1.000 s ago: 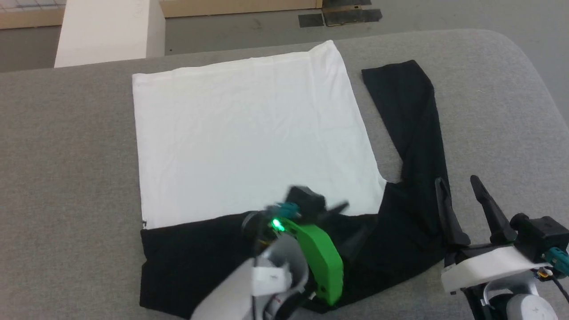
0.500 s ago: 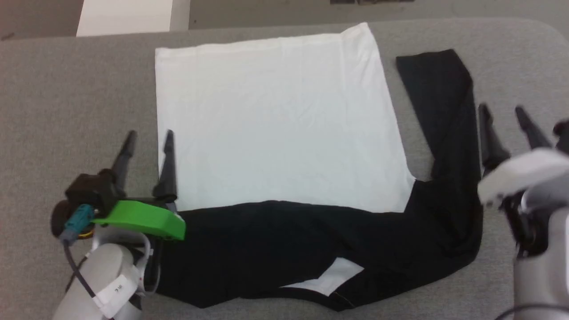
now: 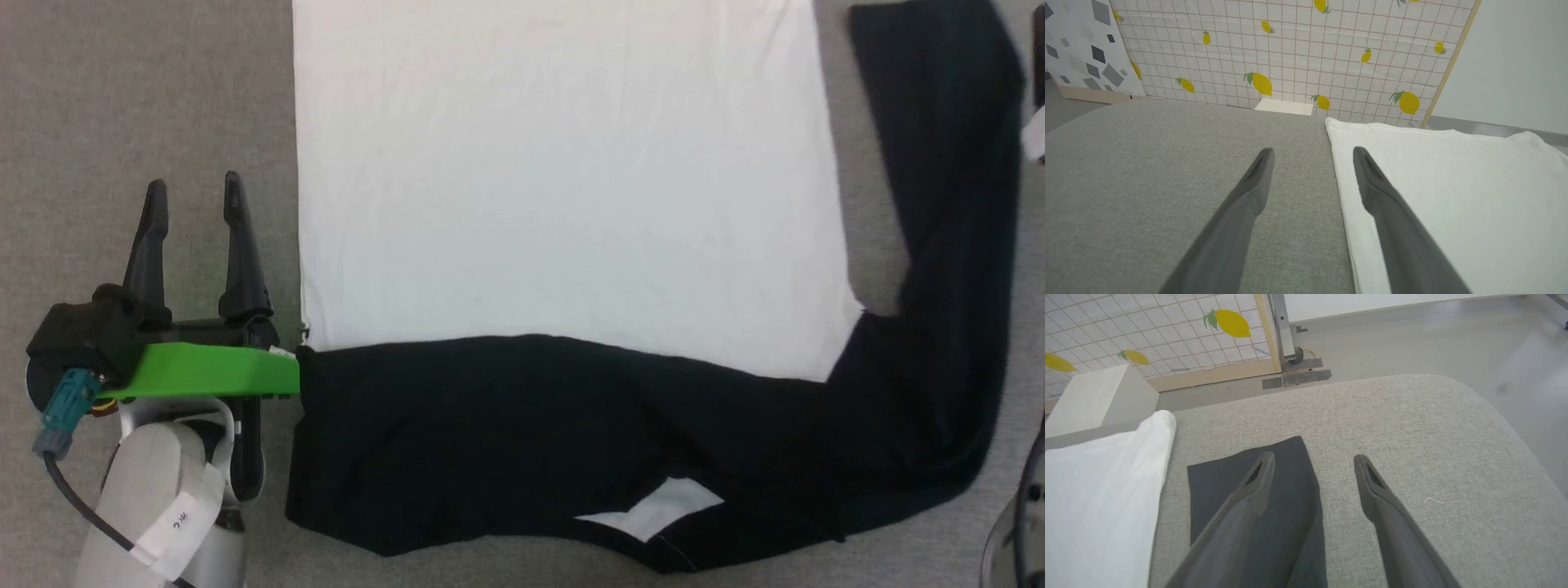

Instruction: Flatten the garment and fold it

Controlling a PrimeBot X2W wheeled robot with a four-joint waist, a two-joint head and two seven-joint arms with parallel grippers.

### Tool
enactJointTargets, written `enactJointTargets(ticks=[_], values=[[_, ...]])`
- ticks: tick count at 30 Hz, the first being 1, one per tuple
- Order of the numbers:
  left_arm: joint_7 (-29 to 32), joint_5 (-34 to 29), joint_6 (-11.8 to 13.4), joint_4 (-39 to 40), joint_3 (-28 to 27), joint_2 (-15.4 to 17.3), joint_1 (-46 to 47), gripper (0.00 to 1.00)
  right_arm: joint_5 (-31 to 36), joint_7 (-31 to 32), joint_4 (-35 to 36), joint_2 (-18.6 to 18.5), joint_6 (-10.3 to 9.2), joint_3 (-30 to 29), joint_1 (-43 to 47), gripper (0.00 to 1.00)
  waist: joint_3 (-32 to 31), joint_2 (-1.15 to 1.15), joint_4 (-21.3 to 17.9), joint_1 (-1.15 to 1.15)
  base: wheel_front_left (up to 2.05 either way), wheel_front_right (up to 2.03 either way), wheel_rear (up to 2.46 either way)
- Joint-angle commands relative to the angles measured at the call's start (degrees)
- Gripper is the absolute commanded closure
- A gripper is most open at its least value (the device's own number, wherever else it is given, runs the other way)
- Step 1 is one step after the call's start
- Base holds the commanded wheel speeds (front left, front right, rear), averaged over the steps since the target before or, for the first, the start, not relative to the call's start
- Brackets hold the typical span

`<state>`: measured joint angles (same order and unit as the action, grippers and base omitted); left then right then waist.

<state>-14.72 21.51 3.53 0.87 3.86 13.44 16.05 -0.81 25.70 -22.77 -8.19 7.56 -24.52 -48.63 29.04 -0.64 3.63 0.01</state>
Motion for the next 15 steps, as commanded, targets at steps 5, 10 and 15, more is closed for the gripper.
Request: enactJointTargets(ticks=[5, 10, 15], values=[[-0.3, -2.6, -3.0, 0.0, -3.5, -3.5, 1.8, 0.00, 3.5, 6.4, -2.8, -1.4, -0.08, -2.6, -5.2, 0.00, 8.0, 0.64, 4.5, -0.01, 0.00, 0.00, 0.00], [-0.3, -4.5, -5.6, -0.3, -6.2, -5.6, 1.8, 0.00, 4.9, 12.3, -3.3, -1.7, -0.08, -3.4, -7.9, 0.00, 9.5, 0.64, 4.6, -0.01, 0.00, 0.00, 0.00], [-0.3, -5.7, -7.3, -0.8, -9.0, -6.8, 1.4, 0.00, 5.3, 17.9, -2.6, -1.6, -0.08, -2.8, -7.0, 1.00, 8.3, 0.64, 3.7, -0.01, 0.00, 0.00, 0.00]])
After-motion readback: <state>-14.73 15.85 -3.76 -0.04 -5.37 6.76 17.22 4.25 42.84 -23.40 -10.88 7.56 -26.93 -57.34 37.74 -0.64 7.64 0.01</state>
